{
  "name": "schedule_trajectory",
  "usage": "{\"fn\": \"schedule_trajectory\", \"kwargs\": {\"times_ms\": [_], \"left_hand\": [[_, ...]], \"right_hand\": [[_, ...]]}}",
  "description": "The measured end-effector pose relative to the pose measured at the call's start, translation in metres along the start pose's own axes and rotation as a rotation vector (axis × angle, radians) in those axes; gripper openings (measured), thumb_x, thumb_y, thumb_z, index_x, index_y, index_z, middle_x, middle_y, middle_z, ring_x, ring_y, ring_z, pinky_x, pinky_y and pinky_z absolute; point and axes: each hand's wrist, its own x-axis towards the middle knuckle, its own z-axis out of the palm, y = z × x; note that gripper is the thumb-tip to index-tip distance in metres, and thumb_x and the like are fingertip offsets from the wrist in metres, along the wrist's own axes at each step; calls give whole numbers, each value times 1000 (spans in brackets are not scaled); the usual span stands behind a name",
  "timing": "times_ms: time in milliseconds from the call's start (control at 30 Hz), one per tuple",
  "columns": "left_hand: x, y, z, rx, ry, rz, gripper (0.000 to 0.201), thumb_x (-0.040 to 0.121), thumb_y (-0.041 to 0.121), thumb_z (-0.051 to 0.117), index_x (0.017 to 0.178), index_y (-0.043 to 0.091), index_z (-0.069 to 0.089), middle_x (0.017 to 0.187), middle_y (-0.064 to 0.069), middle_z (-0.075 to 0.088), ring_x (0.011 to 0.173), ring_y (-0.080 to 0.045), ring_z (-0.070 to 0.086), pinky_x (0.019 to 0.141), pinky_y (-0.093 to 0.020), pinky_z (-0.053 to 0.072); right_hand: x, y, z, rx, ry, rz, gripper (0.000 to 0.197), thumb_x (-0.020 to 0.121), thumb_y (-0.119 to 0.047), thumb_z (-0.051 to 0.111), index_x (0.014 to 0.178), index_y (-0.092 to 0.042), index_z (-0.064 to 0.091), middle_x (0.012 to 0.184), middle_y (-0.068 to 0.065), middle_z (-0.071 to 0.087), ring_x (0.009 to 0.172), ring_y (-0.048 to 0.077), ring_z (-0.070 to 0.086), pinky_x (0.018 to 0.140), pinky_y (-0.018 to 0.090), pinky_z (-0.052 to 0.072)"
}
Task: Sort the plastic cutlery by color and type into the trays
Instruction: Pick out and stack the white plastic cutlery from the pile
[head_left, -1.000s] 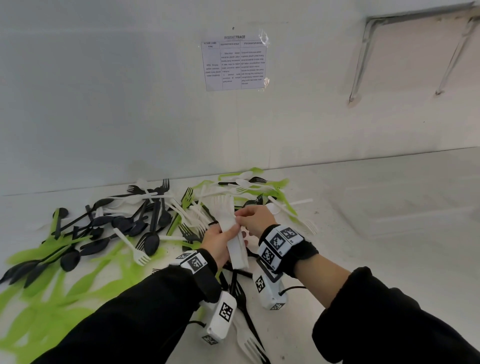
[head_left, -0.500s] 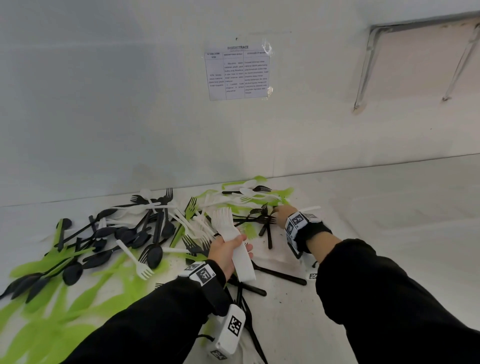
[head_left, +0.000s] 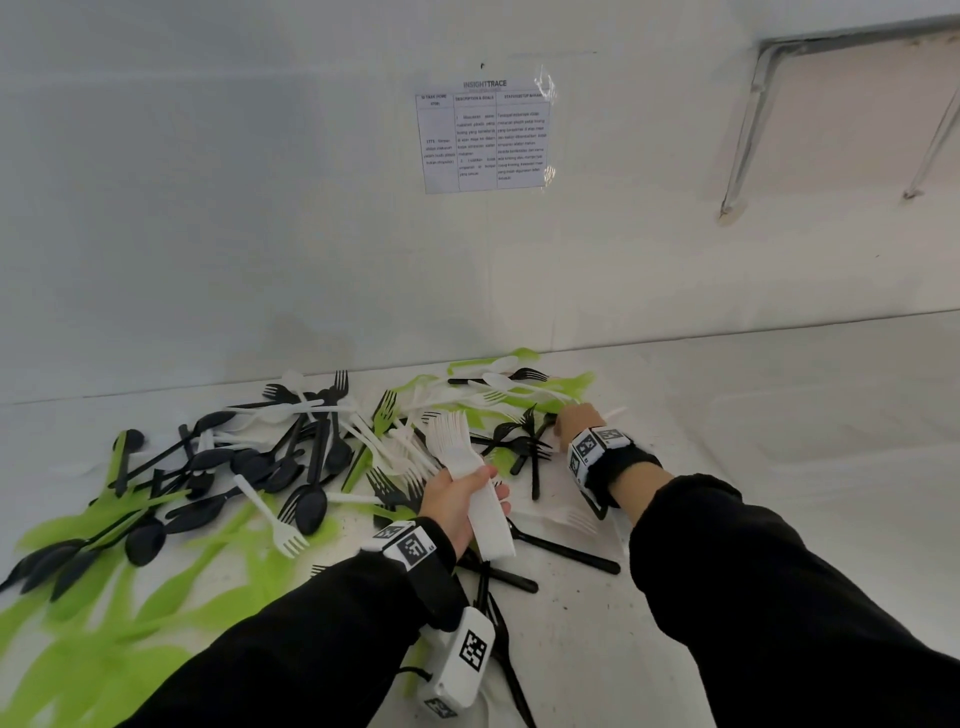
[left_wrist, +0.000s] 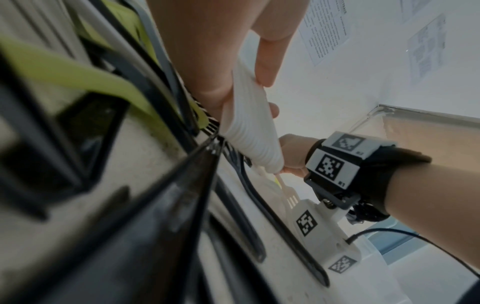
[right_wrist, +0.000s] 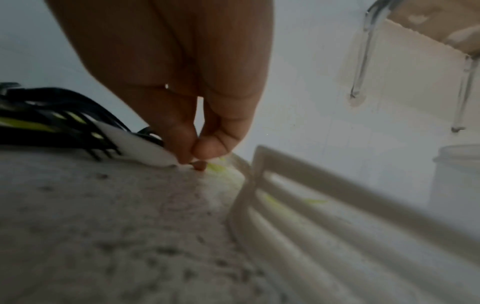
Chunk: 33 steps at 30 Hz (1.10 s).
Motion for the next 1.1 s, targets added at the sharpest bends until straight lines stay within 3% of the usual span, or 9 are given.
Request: {"fn": "schedule_trajectory", "kwargs": {"times_ms": [100,233,500,633,733,833,933,1000,1100], "left_hand": [[-1,0,-1,-9,2,7,12,92,-6,48,86,4,52,82,-13,51,65,-26,53,61,-38,46],[-2,2,-2,0,12,10,11,92,-6,49,87,3,51,85,-13,52,66,-25,53,59,-37,48],[4,6,-5,6,22,8,10,91,-5,50,87,4,51,81,-13,52,63,-23,53,54,-33,51],[4,6,-4,12,10,-2,8,91,-5,51,87,2,53,84,-14,52,66,-24,54,54,-33,52],[5,5,-2,9,8,-14,7,91,-4,51,89,2,53,84,-14,52,66,-24,54,55,-33,52],[7,4,-2,8,8,-22,6,90,-5,52,95,-1,52,83,-15,51,66,-24,54,52,-32,54],[8,4,-4,0,18,-23,9,90,-5,52,98,-1,51,80,-16,49,64,-24,54,49,-30,54],[9,7,-3,-12,21,-23,8,90,-5,51,97,-1,50,79,-17,49,63,-24,54,48,-29,54],[10,10,-1,-14,16,-30,3,91,-4,51,91,-1,51,77,-16,49,62,-25,53,47,-29,52]], "right_hand": [[3,-1,-4,15,36,-2,23,94,-13,44,97,-6,65,108,15,64,98,29,60,82,31,47],[6,1,-6,-2,-46,17,30,94,-12,44,119,-9,61,121,11,60,113,31,57,95,36,48],[4,-3,0,-144,-151,-62,34,87,-13,58,120,-5,57,124,14,59,113,31,58,95,37,49],[3,-6,-21,18,-159,-58,32,92,-23,54,115,-1,60,120,14,61,111,29,58,81,29,44],[3,-10,-39,320,-56,-46,24,96,-24,45,96,-5,61,101,19,55,93,27,55,71,27,45],[6,-14,-41,607,54,6,21,98,-26,38,98,-12,53,97,11,49,87,25,51,58,29,37],[13,-15,-38,610,123,100,33,97,-32,43,110,-4,54,96,12,52,101,30,53,74,30,37],[16,-19,-40,530,114,134,27,95,-24,46,108,-2,56,95,11,58,103,30,54,80,33,41],[22,-25,-39,394,64,121,31,96,-8,39,118,4,57,122,18,59,115,32,55,92,33,44]]}}
